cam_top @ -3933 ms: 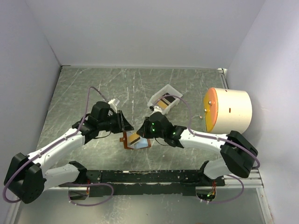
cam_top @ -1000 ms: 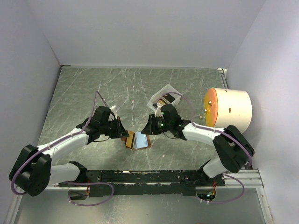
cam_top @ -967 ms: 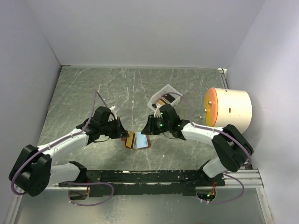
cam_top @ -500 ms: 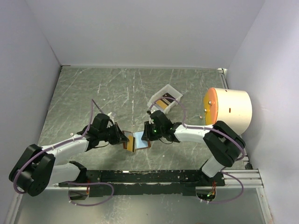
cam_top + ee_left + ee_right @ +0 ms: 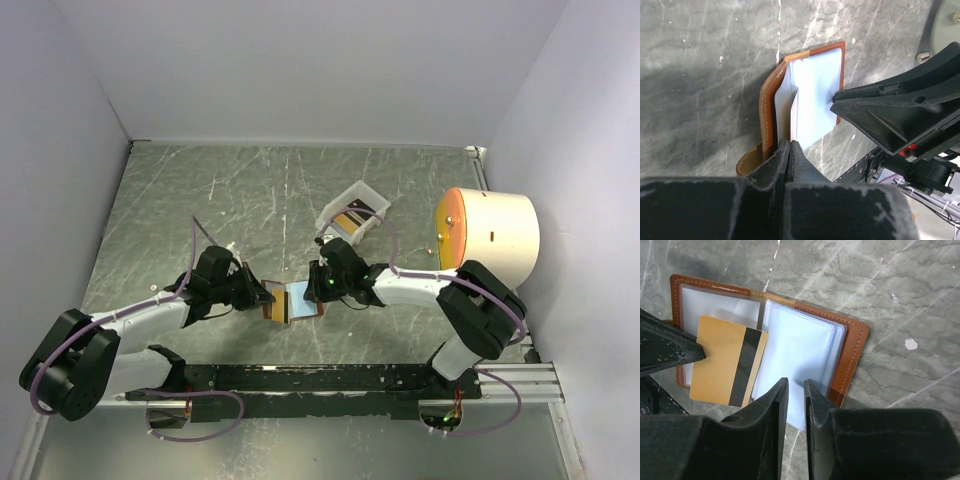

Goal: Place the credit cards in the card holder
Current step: Pick up the credit card from the storage box, then insert the credit card into the card holder.

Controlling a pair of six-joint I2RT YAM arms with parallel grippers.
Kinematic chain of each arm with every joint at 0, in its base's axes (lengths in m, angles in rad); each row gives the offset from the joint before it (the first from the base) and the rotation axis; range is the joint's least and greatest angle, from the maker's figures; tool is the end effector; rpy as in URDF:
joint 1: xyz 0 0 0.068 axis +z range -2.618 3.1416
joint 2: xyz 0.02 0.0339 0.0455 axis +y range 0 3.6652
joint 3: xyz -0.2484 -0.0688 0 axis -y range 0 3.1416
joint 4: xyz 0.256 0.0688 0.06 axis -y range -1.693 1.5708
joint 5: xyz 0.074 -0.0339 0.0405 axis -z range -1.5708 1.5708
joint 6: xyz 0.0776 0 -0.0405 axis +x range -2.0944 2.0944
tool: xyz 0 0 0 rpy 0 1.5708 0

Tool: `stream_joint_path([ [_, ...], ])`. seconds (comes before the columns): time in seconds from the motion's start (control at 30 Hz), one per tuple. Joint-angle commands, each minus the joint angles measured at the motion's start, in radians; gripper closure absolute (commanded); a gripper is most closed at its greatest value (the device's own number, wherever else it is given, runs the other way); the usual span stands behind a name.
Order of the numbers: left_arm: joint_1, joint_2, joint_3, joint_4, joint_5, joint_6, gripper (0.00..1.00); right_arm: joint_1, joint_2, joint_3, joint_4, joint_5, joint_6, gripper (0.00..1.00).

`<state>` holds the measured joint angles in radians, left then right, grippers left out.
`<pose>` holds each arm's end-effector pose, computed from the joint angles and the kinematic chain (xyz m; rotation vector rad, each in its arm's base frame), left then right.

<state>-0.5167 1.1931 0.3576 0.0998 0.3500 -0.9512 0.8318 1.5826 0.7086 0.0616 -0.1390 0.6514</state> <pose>0.2073 -0.1484 0.0962 -0.3515 2.5132 -1.0839 0.2190 0.2563 0.0946 -0.3003 2.5345 0.8177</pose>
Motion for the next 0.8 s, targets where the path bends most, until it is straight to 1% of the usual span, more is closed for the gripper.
stream_joint_path([
  [0.0,0.014,0.009,-0.011,0.043,-0.033,-0.014,0.93,0.003,-0.021,-0.022,-0.044,0.042,-0.002,0.80],
  [0.13,0.014,0.013,-0.010,0.030,-0.049,-0.032,0.93,0.005,-0.026,-0.023,-0.048,0.044,-0.004,0.81],
  [0.23,0.014,0.015,-0.029,0.091,-0.023,-0.047,0.93,0.005,-0.028,-0.025,-0.046,0.045,-0.003,0.81],
  [0.6,0.014,0.026,-0.047,0.219,0.056,-0.048,0.93,0.005,-0.018,-0.028,-0.039,0.043,0.001,0.82],
  [0.77,0.014,0.051,-0.049,0.222,0.055,-0.033,0.93,0.004,-0.016,-0.028,-0.038,0.038,0.001,0.82],
])
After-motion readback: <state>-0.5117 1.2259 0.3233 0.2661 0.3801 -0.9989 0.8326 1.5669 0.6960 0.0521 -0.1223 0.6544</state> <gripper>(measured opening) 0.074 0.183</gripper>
